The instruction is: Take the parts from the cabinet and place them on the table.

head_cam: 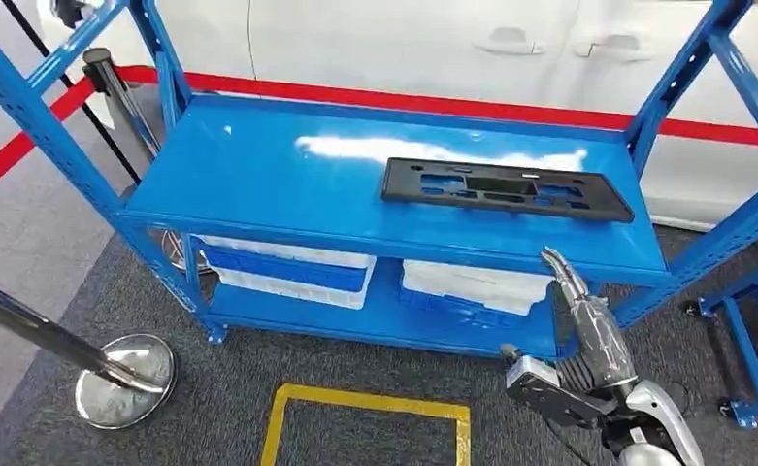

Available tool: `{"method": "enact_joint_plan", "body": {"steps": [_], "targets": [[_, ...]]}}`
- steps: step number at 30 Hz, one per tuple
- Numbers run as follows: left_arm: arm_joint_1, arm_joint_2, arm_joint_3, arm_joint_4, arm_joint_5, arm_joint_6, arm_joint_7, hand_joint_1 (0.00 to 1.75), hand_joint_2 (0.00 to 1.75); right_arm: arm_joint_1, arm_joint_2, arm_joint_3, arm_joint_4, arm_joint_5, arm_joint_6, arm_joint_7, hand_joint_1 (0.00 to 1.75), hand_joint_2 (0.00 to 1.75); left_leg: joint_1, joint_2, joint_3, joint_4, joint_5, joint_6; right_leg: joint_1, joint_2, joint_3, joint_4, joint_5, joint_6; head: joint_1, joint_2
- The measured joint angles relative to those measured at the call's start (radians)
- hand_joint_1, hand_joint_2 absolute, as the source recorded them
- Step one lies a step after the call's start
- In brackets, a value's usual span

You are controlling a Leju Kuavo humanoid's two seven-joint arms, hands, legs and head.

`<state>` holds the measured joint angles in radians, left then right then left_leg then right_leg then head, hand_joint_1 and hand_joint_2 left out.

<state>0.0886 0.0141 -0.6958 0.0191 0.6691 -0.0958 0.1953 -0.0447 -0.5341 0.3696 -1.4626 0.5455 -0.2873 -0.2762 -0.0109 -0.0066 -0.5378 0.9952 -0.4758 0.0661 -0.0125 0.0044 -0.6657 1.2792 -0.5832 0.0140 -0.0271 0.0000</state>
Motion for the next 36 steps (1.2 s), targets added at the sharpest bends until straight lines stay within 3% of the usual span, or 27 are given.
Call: {"method": "enact_joint_plan", "body": {"steps": [1,2,3,4,5,6,7,8,11,12,13,16,17,18,21,23,24,26,27,28,30,31,32,33,34,36], "targets": [[0.001,0.000,0.000,0.000,-0.002,0.000,-0.002,0.00,0.00,0.001,0.000,0.002,0.000,0.000,0.000,0.001,0.00,0.00,0.000,-0.001,0.012,0.000,-0.009,0.000,-0.003,0.000,-0.035,0.029,-0.032,0.002,0.000,0.000],[0.001,0.000,0.000,0.000,-0.003,0.000,-0.006,0.00,0.00,0.001,0.000,0.004,0.000,0.000,-0.001,0.002,0.00,0.00,0.000,-0.002,0.025,0.000,-0.019,-0.001,-0.004,-0.001,-0.052,0.024,-0.038,0.004,0.000,0.000],[0.004,0.000,0.000,0.000,-0.003,0.003,-0.010,0.00,0.00,0.002,0.000,0.005,0.000,0.000,-0.002,0.003,0.00,0.00,0.001,-0.003,0.040,0.000,-0.030,-0.003,-0.006,-0.001,-0.052,-0.007,-0.022,0.004,0.000,0.000],[0.006,0.000,0.000,0.000,-0.006,0.004,-0.015,0.00,0.00,0.003,-0.001,0.005,0.000,-0.001,-0.002,0.005,0.00,0.00,0.002,-0.003,0.059,0.000,-0.044,-0.006,-0.008,-0.002,-0.037,-0.075,0.028,0.005,0.000,0.000],[0.008,-0.001,0.000,0.000,-0.007,0.005,-0.017,0.00,0.00,0.004,-0.002,0.005,0.000,-0.002,-0.004,0.006,0.00,0.00,0.003,-0.004,0.079,0.000,-0.059,-0.011,-0.009,-0.002,-0.014,-0.160,0.108,0.005,0.000,0.000],[0.014,-0.002,0.000,0.000,-0.007,0.005,-0.017,0.00,0.00,0.007,-0.003,0.005,0.000,-0.002,-0.004,0.006,0.00,0.00,0.003,-0.005,0.078,-0.001,-0.071,-0.016,-0.009,-0.004,-0.008,-0.224,0.194,0.000,0.001,0.000],[0.010,-0.002,0.001,0.001,-0.007,0.006,-0.018,0.00,0.00,0.009,-0.003,0.006,0.000,-0.003,-0.007,0.007,0.00,0.00,0.001,-0.006,0.086,0.008,-0.079,-0.022,0.003,-0.005,-0.014,-0.224,0.169,-0.006,-0.003,0.000],[0.007,-0.002,0.001,0.001,-0.007,0.006,-0.018,0.00,0.00,0.013,-0.005,0.007,0.000,-0.004,-0.008,0.006,0.00,0.00,0.001,-0.007,0.075,0.005,-0.084,-0.029,0.005,-0.002,-0.009,-0.223,0.177,-0.015,-0.004,0.000],[0.008,-0.001,0.001,0.001,-0.008,0.009,-0.019,0.00,0.00,0.015,-0.007,0.007,-0.004,-0.004,-0.013,0.006,0.00,0.00,0.003,-0.004,0.086,0.010,-0.088,-0.039,0.001,0.003,0.006,-0.237,0.176,-0.033,-0.004,0.000],[0.009,0.000,0.001,0.001,-0.008,0.009,-0.019,0.00,0.00,0.014,-0.007,0.007,-0.005,-0.004,-0.014,0.006,0.00,0.00,0.006,-0.002,0.073,0.049,-0.091,-0.042,0.002,0.002,0.017,-0.244,0.172,-0.038,-0.003,0.000],[0.009,0.000,0.001,0.001,-0.008,0.009,-0.020,0.00,0.00,0.013,-0.008,0.007,-0.006,-0.004,-0.014,0.006,0.00,0.00,0.005,-0.001,0.038,0.111,-0.109,-0.046,0.002,0.000,0.025,-0.246,0.168,-0.045,-0.005,0.000],[0.002,0.000,0.002,0.001,-0.008,0.009,-0.021,0.00,0.00,0.014,-0.008,0.007,-0.006,-0.004,-0.014,0.006,0.00,0.00,0.007,-0.001,-0.089,0.306,-0.205,-0.058,0.006,-0.004,0.038,-0.246,0.154,-0.056,-0.004,0.000],[0.000,0.000,0.003,0.001,-0.008,0.009,-0.021,0.00,0.00,0.014,-0.008,0.007,-0.006,-0.004,-0.014,0.006,0.00,0.00,0.007,-0.001,-0.105,0.316,-0.199,-0.060,0.007,-0.004,0.042,-0.246,0.151,-0.056,-0.004,0.000],[0.000,0.000,0.003,0.001,-0.008,0.009,-0.021,0.00,0.00,0.014,-0.008,0.007,-0.006,-0.004,-0.014,0.006,0.00,0.00,0.007,-0.001,-0.101,0.284,-0.167,-0.059,0.007,-0.002,0.048,-0.246,0.147,-0.055,-0.004,0.000],[0.003,0.000,0.004,0.001,-0.009,0.009,-0.020,0.00,0.00,0.014,-0.008,0.007,-0.006,-0.004,-0.014,0.006,0.00,0.00,0.007,-0.001,-0.015,0.050,-0.011,-0.051,0.007,0.004,0.065,-0.244,0.138,-0.048,-0.004,0.000],[0.002,0.000,0.004,0.001,-0.010,0.009,-0.019,0.00,0.00,0.014,-0.009,0.007,-0.006,-0.004,-0.014,0.006,0.00,0.00,-0.001,-0.001,-0.017,0.030,-0.054,-0.038,0.010,0.007,0.056,-0.239,0.137,-0.038,-0.004,0.000],[0.004,0.000,0.004,0.001,-0.010,0.009,-0.020,0.00,0.00,0.016,-0.010,0.007,-0.006,-0.004,-0.014,0.007,0.00,0.00,0.000,-0.002,-0.017,0.028,-0.020,-0.032,0.010,0.006,0.056,-0.239,0.135,-0.032,-0.003,0.000],[0.007,0.000,0.004,0.001,-0.010,0.008,-0.020,0.00,0.00,0.016,-0.011,0.007,-0.006,-0.004,-0.015,0.007,0.00,0.00,0.002,-0.002,-0.010,0.018,-0.010,-0.022,0.012,0.007,0.060,-0.241,0.137,-0.019,-0.003,0.000],[0.006,0.000,0.004,0.001,-0.010,0.005,-0.020,0.00,0.00,0.018,-0.012,0.007,-0.007,-0.004,-0.016,0.007,0.00,1.75,0.007,0.001,-0.006,0.010,-0.002,-0.018,0.006,0.005,0.057,-0.226,0.125,-0.016,-0.003,0.000],[0.006,0.000,0.004,0.001,-0.010,0.003,-0.020,0.00,0.00,0.018,-0.014,0.007,-0.011,-0.005,-0.016,0.007,0.00,1.75,0.007,0.001,-0.006,0.008,0.001,-0.014,0.007,0.003,0.041,-0.192,0.093,-0.012,-0.003,0.000],[0.007,0.000,0.004,0.001,-0.010,0.001,-0.021,0.00,0.00,0.022,-0.015,0.007,-0.014,-0.007,-0.017,0.008,0.00,1.75,0.006,0.004,-0.007,0.008,0.000,-0.012,0.004,0.002,-0.025,-0.043,0.011,-0.004,-0.003,0.000],[0.007,0.000,0.004,0.001,-0.010,-0.001,-0.022,0.00,0.00,0.026,-0.015,0.007,-0.014,-0.007,-0.017,0.008,0.00,1.75,0.005,0.004,-0.008,0.008,0.000,-0.011,0.001,0.002,-0.055,0.022,-0.013,-0.001,-0.003,0.000],[0.008,0.000,0.004,0.001,-0.010,-0.001,-0.022,0.00,0.00,0.029,-0.015,0.007,-0.014,-0.007,-0.017,0.008,0.00,1.75,0.005,0.003,-0.009,0.009,-0.001,-0.011,-0.001,0.001,-0.070,0.054,-0.014,0.001,-0.003,0.000],[0.008,0.000,0.004,0.001,-0.010,-0.002,-0.023,0.00,0.00,0.030,-0.015,0.007,-0.014,-0.007,-0.017,0.008,0.00,1.75,0.005,0.003,-0.008,0.010,-0.002,-0.011,-0.002,0.001,-0.060,0.034,0.009,0.002,-0.003,0.000],[0.008,0.000,0.004,0.001,-0.010,-0.004,-0.027,0.00,0.00,0.030,-0.015,0.007,-0.015,-0.007,-0.019,0.008,0.00,1.75,0.005,0.003,-0.007,0.011,-0.003,-0.012,-0.003,0.000,-0.028,-0.028,0.049,0.001,-0.003,0.000],[0.008,0.000,0.005,0.001,-0.017,-0.006,-0.030,0.00,0.00,0.030,-0.018,0.007,-0.019,-0.003,-0.027,0.005,0.00,1.75,0.006,0.002,-0.001,0.013,-0.008,-0.018,-0.005,-0.002,0.067,-0.208,0.128,-0.003,-0.003,0.000]]}}
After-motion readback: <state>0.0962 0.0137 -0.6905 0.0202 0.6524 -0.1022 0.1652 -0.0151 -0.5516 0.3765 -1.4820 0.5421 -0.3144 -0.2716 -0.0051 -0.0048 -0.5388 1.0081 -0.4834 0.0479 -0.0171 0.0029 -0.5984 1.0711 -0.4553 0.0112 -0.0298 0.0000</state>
